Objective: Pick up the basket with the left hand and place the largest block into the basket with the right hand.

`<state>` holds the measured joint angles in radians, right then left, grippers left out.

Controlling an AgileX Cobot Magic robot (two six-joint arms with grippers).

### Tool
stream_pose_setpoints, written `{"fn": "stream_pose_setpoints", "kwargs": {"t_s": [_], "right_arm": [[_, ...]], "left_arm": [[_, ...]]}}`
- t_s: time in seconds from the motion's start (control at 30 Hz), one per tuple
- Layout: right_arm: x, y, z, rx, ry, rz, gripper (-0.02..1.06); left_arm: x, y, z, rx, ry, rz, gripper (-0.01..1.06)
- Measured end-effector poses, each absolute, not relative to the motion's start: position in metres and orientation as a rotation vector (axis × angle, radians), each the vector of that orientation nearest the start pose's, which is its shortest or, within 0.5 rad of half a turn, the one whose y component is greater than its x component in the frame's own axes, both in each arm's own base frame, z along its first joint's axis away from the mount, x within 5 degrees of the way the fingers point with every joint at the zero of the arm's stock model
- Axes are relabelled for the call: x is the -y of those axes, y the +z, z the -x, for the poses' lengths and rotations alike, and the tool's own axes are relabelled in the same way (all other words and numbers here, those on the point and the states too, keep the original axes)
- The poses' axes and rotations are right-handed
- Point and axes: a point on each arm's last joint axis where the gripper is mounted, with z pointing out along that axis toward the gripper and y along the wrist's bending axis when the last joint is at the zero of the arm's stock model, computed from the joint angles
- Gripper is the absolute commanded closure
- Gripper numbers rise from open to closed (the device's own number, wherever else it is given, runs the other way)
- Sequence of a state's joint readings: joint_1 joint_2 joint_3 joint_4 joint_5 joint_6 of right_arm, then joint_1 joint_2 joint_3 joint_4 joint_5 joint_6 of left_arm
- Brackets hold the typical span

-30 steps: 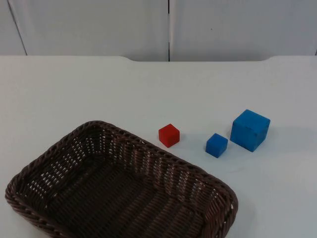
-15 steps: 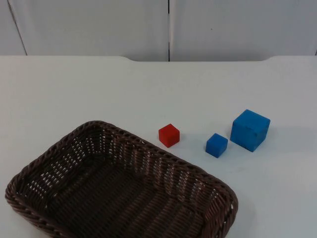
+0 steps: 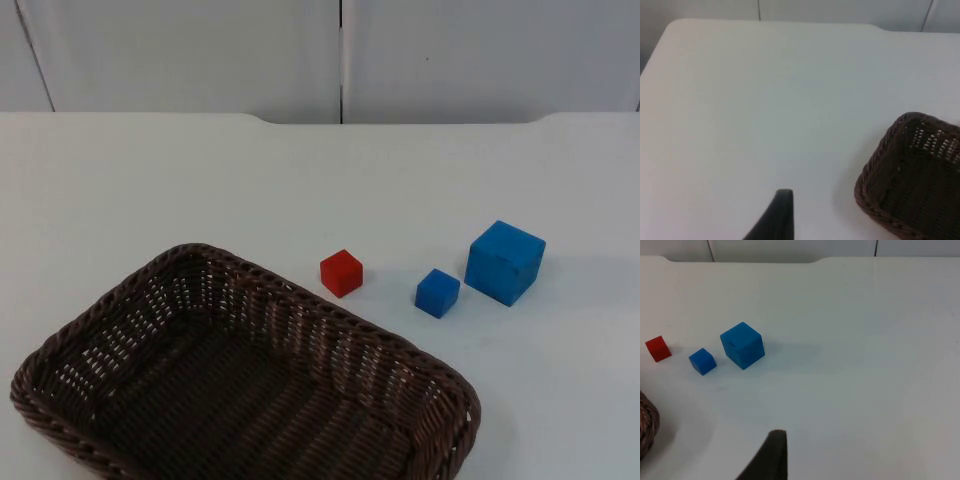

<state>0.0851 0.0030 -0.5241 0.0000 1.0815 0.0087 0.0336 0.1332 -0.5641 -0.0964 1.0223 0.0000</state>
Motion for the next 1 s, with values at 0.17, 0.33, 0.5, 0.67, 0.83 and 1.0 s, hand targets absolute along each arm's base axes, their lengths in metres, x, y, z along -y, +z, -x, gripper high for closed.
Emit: {"fn": "stream_pose_setpoints", "kwargs": {"t_s": [0.17,0.33,0.5,0.67,0.83,1.0], "right_arm": [[0.001,0.282,0.008,-2.043,0.059,0.078,-0.01],[0.001,0.282,0.008,-2.043,0.059,0.078,-0.01],[0.001,0.282,0.008,-2.043,0.059,0.078,-0.01],[0.001,0.282,0.008,-2.043,0.059,0.078,-0.01],[0.001,0.282,0.008,-2.043,0.059,0.078,-0.01],[0.001,0.282,0.008,-2.043,0.059,0.078,-0.01]], "left_arm": [[0.010,0.309,-0.029,-2.098,-0.162,0.048,0.00],[0.014,0.315,-0.045,-2.134,-0.241,0.066,0.00],[0.020,0.312,-0.062,-2.209,-0.358,0.099,0.00],[0.026,0.308,-0.080,-2.288,-0.471,0.128,0.00],[0.030,0.304,-0.091,-2.343,-0.532,0.114,0.00],[0.034,0.301,-0.099,-2.379,-0.598,0.128,0.00]]}}
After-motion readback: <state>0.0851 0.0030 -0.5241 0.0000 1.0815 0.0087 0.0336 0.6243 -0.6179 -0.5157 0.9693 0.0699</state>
